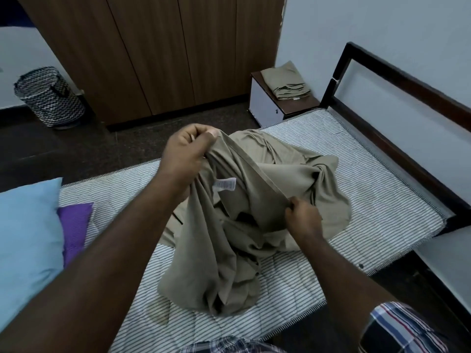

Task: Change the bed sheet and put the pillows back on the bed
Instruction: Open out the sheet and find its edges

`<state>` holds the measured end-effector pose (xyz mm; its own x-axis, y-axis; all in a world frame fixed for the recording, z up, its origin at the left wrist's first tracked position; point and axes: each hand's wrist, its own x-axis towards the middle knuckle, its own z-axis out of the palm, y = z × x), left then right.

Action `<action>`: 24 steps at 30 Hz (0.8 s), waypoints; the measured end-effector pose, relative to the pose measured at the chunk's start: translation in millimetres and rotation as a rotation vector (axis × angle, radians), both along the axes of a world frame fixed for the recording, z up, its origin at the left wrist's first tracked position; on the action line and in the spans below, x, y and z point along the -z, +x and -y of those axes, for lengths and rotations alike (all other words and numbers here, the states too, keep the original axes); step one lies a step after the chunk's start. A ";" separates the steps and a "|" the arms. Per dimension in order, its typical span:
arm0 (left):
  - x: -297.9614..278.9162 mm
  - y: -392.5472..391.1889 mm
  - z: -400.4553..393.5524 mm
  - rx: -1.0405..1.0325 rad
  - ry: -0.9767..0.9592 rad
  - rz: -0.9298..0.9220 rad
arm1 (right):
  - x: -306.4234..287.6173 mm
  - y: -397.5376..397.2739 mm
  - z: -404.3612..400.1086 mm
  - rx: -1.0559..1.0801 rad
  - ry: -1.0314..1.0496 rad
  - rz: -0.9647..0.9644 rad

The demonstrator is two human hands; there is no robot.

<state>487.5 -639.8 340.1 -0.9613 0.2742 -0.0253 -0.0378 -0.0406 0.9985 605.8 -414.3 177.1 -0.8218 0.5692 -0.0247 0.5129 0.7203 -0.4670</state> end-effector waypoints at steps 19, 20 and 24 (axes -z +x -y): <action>42.8 -79.3 39.7 -0.265 -0.256 0.153 | -52.6 3.2 -20.9 0.143 -0.619 -0.323; 51.3 -71.1 38.6 -0.216 -0.239 0.175 | -62.7 2.3 -12.1 0.061 -0.656 -0.317; 76.4 -23.8 39.8 -0.061 -0.155 0.239 | -83.0 0.2 27.0 -0.276 -0.580 -0.189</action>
<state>463.6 -679.6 263.6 -0.9376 0.1914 -0.2905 -0.2753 0.1019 0.9559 606.0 -441.3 260.1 -0.9557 0.2753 -0.1040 0.2166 0.4187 -0.8819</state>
